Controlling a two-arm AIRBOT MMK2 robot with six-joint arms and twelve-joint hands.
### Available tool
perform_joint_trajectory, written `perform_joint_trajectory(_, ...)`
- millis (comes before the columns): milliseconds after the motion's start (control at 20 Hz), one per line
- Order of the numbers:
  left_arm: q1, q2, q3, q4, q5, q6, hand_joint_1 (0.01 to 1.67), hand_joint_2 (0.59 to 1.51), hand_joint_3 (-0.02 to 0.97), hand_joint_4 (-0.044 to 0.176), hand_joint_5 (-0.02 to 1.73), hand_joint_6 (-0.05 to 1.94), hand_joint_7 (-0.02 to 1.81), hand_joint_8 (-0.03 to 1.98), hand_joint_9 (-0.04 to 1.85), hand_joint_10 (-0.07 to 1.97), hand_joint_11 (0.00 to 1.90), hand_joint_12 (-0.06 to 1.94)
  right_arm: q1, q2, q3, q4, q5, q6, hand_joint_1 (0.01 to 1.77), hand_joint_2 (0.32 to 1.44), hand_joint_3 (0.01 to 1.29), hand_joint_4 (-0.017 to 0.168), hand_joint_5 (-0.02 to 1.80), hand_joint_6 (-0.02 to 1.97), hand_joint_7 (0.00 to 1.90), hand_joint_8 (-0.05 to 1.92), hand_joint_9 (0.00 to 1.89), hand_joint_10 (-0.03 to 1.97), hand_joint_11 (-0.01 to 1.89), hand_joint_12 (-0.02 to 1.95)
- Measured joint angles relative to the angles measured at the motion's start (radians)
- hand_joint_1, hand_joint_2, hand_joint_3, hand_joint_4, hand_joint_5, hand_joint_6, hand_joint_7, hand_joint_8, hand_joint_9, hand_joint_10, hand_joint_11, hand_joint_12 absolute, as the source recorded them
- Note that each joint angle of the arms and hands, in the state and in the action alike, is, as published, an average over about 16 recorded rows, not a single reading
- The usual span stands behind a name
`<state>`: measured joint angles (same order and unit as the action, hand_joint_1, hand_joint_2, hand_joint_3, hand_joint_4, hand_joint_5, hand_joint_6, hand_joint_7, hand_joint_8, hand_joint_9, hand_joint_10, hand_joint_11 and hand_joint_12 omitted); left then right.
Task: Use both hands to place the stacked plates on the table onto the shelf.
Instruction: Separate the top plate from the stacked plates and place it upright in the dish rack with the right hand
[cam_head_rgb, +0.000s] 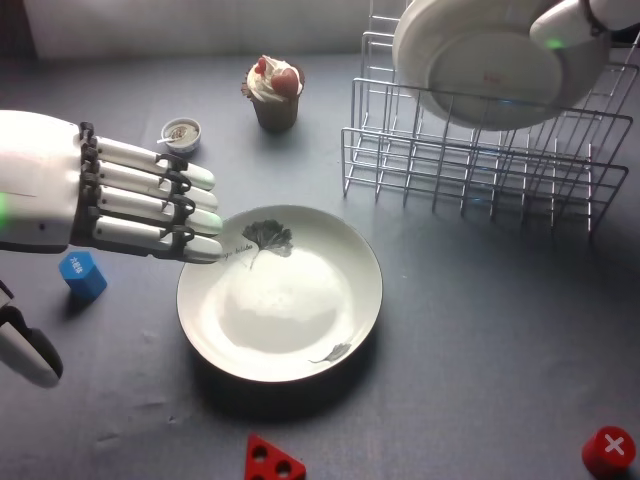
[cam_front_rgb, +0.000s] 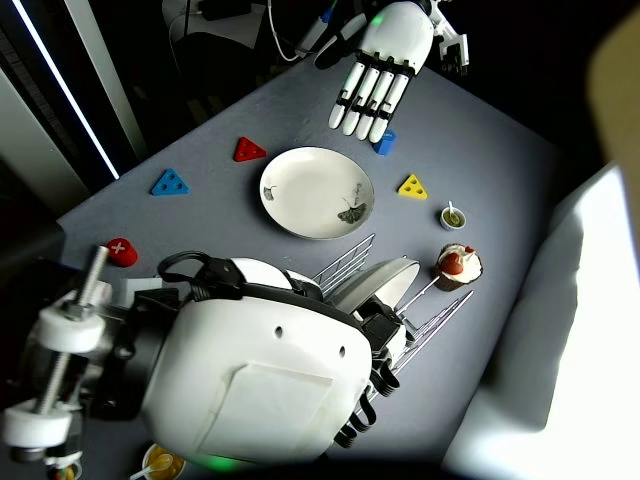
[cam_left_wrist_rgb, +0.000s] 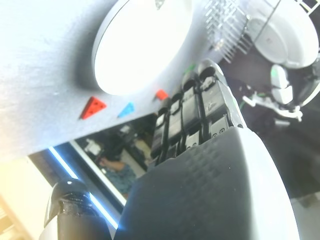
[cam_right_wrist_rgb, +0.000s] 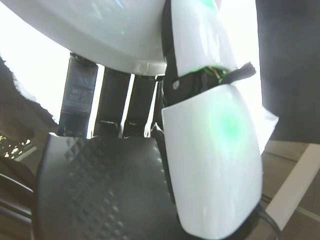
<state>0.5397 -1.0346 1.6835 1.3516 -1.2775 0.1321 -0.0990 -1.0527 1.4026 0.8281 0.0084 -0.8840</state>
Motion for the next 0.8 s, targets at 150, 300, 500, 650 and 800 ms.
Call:
perform_joint_trajectory(150, 0.001, -0.004, -0.004, 0.007, 0.013, 0.0, 0.04, 0.928, 0.017, 0.001, 0.07, 0.02, 0.11, 0.0, 0.12, 0.02, 0.11, 0.02, -0.022, -0.017, 0.019, -0.072, 0.006, 0.083, 1.49, 0.97, 0.01, -0.008, 0.9, 0.83, 1.16, 0.45, 1.21, 0.54, 1.01, 1.3)
perform_joint_trajectory(300, 0.003, -0.007, -0.008, 0.015, 0.026, 0.001, 0.04, 0.93, 0.017, 0.001, 0.07, 0.02, 0.11, 0.0, 0.12, 0.02, 0.12, 0.02, -0.04, -0.032, 0.037, -0.157, 0.017, 0.178, 1.48, 0.97, 0.01, -0.009, 0.89, 0.85, 1.15, 0.49, 1.21, 0.53, 1.04, 1.15)
perform_joint_trajectory(500, 0.007, -0.01, -0.014, 0.026, 0.043, 0.001, 0.04, 0.934, 0.017, 0.002, 0.07, 0.02, 0.11, 0.0, 0.11, 0.02, 0.12, 0.02, -0.06, -0.045, 0.056, -0.27, 0.028, 0.306, 1.44, 0.99, 0.01, -0.009, 0.88, 0.89, 1.11, 0.46, 1.18, 0.42, 1.09, 0.85)
perform_joint_trajectory(650, 0.009, -0.011, -0.019, 0.032, 0.052, 0.001, 0.04, 0.936, 0.017, 0.002, 0.07, 0.02, 0.11, 0.0, 0.11, 0.02, 0.11, 0.02, -0.071, -0.051, 0.065, -0.355, 0.036, 0.402, 1.39, 1.0, 0.01, -0.009, 0.87, 0.94, 1.05, 0.4, 1.15, 0.33, 1.13, 0.63)
perform_joint_trajectory(800, 0.011, -0.012, -0.022, 0.035, 0.057, 0.001, 0.04, 0.935, 0.017, 0.002, 0.07, 0.02, 0.11, 0.0, 0.1, 0.02, 0.11, 0.02, -0.076, -0.053, 0.068, -0.426, 0.043, 0.48, 1.35, 1.02, 0.01, -0.009, 0.86, 0.99, 1.0, 0.33, 1.11, 0.24, 1.17, 0.41)
